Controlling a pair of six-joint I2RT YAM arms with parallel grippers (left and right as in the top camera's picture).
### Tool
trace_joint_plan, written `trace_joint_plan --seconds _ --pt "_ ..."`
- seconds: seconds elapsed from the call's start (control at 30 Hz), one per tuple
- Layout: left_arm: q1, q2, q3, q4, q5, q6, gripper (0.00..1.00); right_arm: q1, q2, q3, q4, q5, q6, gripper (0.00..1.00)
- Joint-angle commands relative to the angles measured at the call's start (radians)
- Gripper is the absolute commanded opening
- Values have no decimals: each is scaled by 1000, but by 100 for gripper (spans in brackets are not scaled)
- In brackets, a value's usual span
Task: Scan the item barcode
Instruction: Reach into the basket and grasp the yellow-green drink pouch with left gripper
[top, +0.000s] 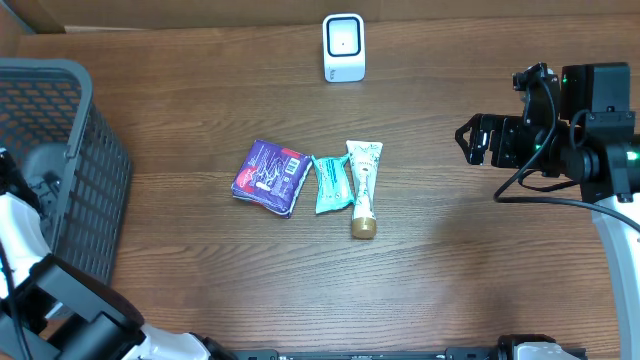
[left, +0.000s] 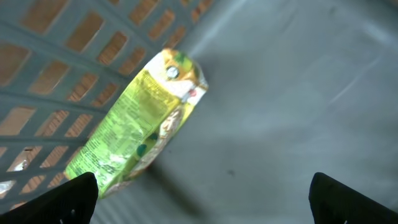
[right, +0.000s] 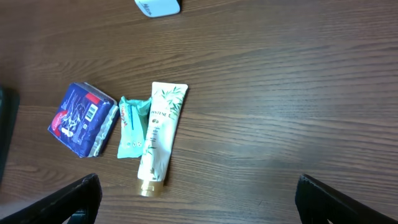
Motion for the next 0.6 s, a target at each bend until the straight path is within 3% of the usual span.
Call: trace_joint_plan --seconds 0.0,0.27,0.57 --pt "45 10 -4 19 -32 97 100 -4 -1 26 3 -4 -2 100" --pt "65 32 -5 64 0 311 96 -4 -1 26 -3 -4 -2 100" --pt "70 123 -5 116 -45 319 92 -4 -1 26 -7 -4 -1 100"
